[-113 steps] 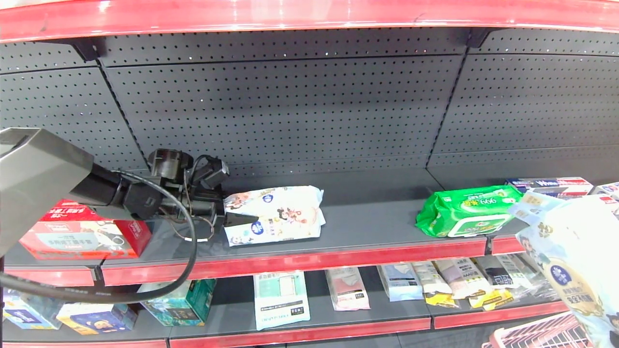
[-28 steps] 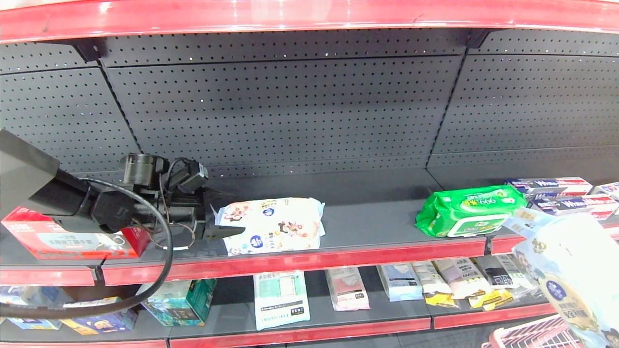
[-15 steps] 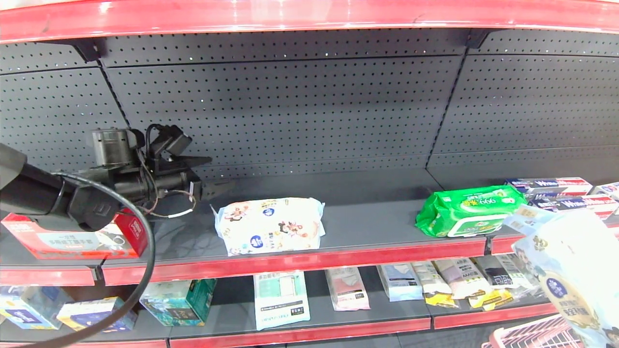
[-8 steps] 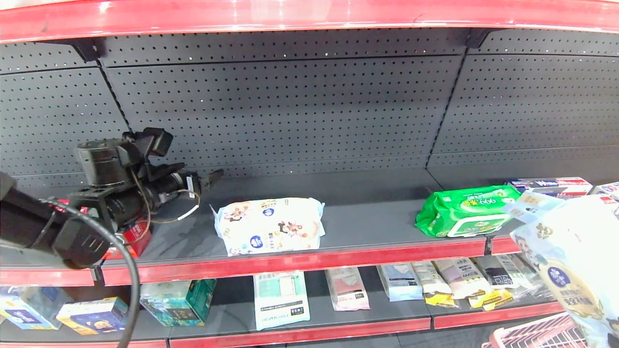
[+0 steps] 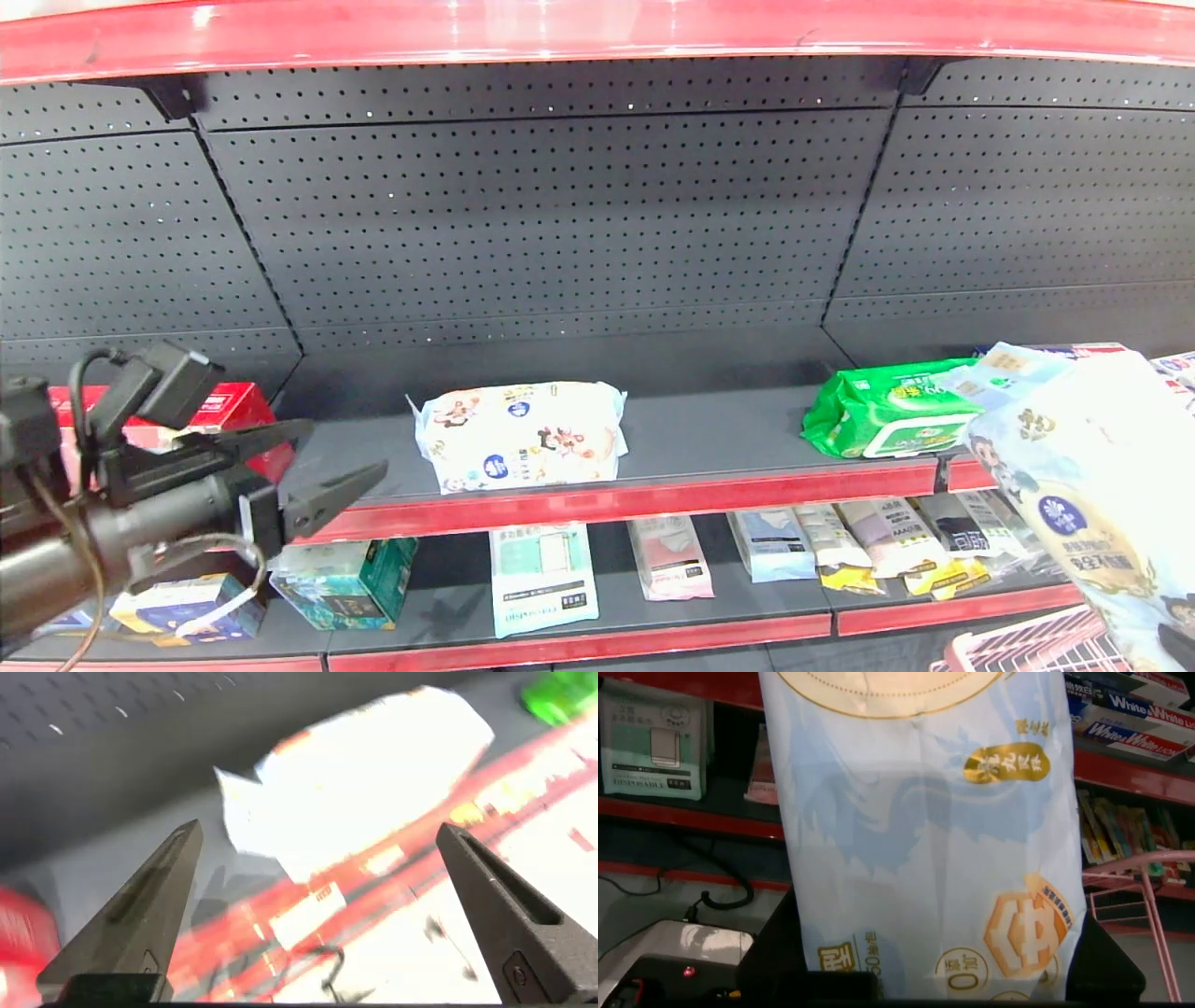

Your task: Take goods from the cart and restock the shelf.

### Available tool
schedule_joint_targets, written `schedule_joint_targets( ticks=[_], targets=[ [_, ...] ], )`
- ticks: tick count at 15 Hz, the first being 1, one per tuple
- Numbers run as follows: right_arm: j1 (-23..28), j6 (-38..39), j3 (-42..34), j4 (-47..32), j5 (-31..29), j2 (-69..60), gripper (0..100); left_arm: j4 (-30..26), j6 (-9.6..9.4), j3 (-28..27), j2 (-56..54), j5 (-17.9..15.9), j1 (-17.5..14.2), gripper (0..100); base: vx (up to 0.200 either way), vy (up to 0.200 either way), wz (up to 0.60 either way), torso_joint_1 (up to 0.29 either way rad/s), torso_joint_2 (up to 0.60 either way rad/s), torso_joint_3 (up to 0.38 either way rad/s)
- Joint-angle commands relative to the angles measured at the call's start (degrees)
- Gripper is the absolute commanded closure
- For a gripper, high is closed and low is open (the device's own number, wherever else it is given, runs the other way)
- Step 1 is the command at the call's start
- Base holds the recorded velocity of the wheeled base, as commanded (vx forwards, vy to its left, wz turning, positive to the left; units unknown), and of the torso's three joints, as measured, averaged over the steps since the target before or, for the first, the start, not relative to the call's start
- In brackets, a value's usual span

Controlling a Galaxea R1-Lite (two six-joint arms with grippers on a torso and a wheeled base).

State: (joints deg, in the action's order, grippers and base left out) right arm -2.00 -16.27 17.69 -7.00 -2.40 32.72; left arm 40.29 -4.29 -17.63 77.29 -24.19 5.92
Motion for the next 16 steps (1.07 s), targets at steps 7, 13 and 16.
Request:
schedule_joint_targets(
  ticks=[7,13,16],
  targets=[
    [-0.9,-1.5,2.5,0.4,0.3,8.1,100,-37.0,-3.44,10.2,-48.9,-2.1,2.2,0,0.0,0.0,0.0,0.0,0.0,0.0],
    [-1.2,-1.8,3.7,0.5,0.8,10.7,100,-55.0,-1.6,8.8,-69.2,10.4,2.5,0,0.0,0.0,0.0,0.0,0.0,0.0],
    [-1.2,-1.7,4.2,2.5,1.0,12.7,100,-54.3,1.04,9.2,-71.7,14.4,2.5,0,0.0,0.0,0.0,0.0,0.0,0.0]
  ],
)
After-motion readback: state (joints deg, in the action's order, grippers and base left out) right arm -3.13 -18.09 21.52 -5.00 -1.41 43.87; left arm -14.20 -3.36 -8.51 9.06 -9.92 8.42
